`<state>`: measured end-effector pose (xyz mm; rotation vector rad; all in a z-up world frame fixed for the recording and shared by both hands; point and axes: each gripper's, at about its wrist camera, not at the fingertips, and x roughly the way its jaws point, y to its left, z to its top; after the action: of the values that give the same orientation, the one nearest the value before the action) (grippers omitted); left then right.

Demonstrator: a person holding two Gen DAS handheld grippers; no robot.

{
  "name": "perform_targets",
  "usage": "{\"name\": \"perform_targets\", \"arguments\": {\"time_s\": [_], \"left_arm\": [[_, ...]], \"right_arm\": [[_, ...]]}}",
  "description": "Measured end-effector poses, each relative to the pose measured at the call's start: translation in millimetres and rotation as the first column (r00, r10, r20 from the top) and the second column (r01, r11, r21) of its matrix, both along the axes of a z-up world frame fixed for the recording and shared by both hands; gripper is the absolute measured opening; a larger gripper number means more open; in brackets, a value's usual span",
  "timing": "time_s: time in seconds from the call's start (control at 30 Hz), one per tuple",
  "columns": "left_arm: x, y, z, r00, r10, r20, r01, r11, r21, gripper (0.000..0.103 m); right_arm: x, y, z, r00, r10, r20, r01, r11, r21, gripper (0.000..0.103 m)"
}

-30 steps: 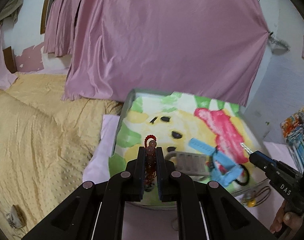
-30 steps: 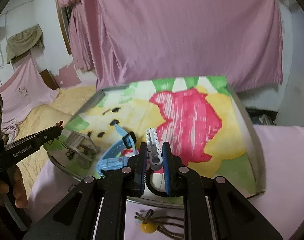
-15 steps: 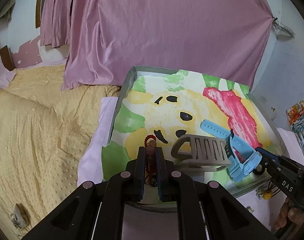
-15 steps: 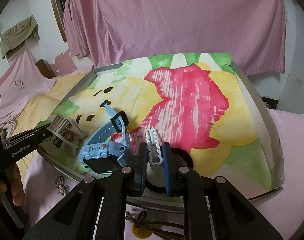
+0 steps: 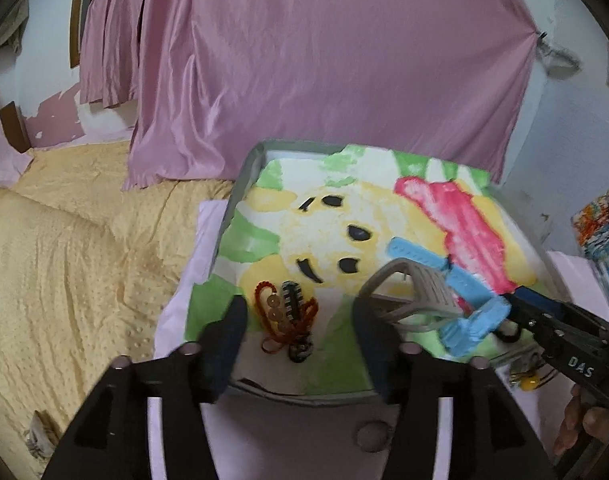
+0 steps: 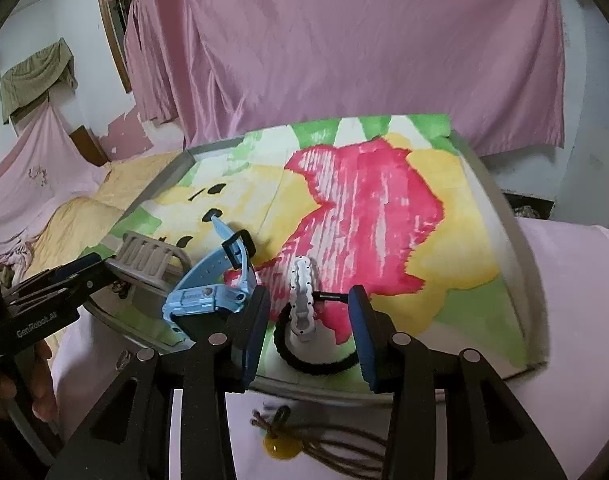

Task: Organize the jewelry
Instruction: 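Open the right tool to drop the white piece while the left tool releases the red string into the tray, then withdraw both open tools from the tray back over the sheet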

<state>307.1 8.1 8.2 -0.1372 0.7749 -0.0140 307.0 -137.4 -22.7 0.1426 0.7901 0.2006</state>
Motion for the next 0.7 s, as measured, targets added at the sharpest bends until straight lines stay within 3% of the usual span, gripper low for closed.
{"name": "perform_targets", "arguments": {"time_s": [0.07, 0.2, 0.27, 0.37, 0.4, 0.6, 0.7], "left_arm": [[-4, -1, 3, 1.000, 0.007, 0.013, -0.007, 1.000, 0.010, 0.058], [-19, 0, 11, 0.998, 0.011, 0.063, -0.010, 1.000, -0.014, 0.077], [-27, 2, 13, 0.996, 0.012, 0.088, -0.009, 1.000, -0.030, 0.079], [-40, 0, 18, 0.991, 0.013, 0.131, -0.008, 0.999, -0.039, 0.087], [-46, -1, 20, 0.988, 0.013, 0.154, -0.007, 0.999, -0.042, 0.089], [-84, -7, 33, 0.956, 0.010, 0.292, 0.006, 0.998, -0.056, 0.101], [-101, -8, 37, 0.938, 0.007, 0.347, 0.018, 0.997, -0.070, 0.102]], "right_arm": [[-7, -3, 5, 1.000, -0.010, 0.025, 0.010, 1.000, 0.008, 0.037], [-28, -9, 18, 0.995, -0.030, 0.098, 0.027, 0.999, 0.026, 0.055], [-39, -12, 24, 0.991, -0.039, 0.130, 0.035, 0.999, 0.030, 0.056], [-57, -18, 32, 0.981, -0.058, 0.185, 0.050, 0.998, 0.049, 0.072], [-65, -20, 36, 0.976, -0.068, 0.208, 0.057, 0.997, 0.057, 0.079], [-102, -27, 45, 0.951, -0.099, 0.293, 0.080, 0.994, 0.075, 0.095], [-120, -29, 46, 0.940, -0.106, 0.323, 0.086, 0.993, 0.075, 0.096]]}}
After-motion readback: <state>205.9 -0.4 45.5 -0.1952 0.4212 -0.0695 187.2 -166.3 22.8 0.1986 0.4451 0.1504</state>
